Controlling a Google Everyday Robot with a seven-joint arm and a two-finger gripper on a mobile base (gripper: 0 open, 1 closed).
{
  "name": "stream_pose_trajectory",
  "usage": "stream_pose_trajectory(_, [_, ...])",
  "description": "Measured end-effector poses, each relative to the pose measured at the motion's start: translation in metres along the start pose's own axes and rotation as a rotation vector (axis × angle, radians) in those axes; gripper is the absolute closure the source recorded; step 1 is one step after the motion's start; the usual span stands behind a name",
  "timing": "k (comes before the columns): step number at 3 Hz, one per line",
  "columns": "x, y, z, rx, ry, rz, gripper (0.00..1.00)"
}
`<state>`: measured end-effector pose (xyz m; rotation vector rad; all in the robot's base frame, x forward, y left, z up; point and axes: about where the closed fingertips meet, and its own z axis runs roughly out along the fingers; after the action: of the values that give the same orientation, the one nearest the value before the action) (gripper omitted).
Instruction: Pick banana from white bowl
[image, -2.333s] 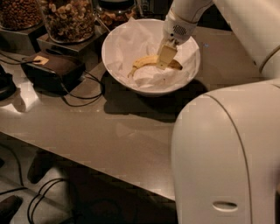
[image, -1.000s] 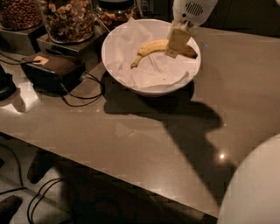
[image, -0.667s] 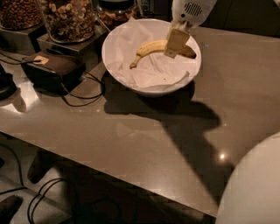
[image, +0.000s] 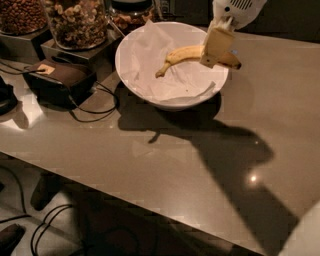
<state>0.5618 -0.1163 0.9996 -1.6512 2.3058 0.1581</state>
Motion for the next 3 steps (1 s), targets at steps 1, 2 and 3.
stream_pose_trajectory(1, [0.019, 0.025, -0.007, -0.031, -0.017, 0.067, 1.00])
stream_pose_trajectory(2, [0.037, 0.048, -0.006, -0.060, -0.024, 0.125, 1.00])
stream_pose_trajectory(3, [0.049, 0.072, -0.007, -0.077, -0.023, 0.164, 1.00])
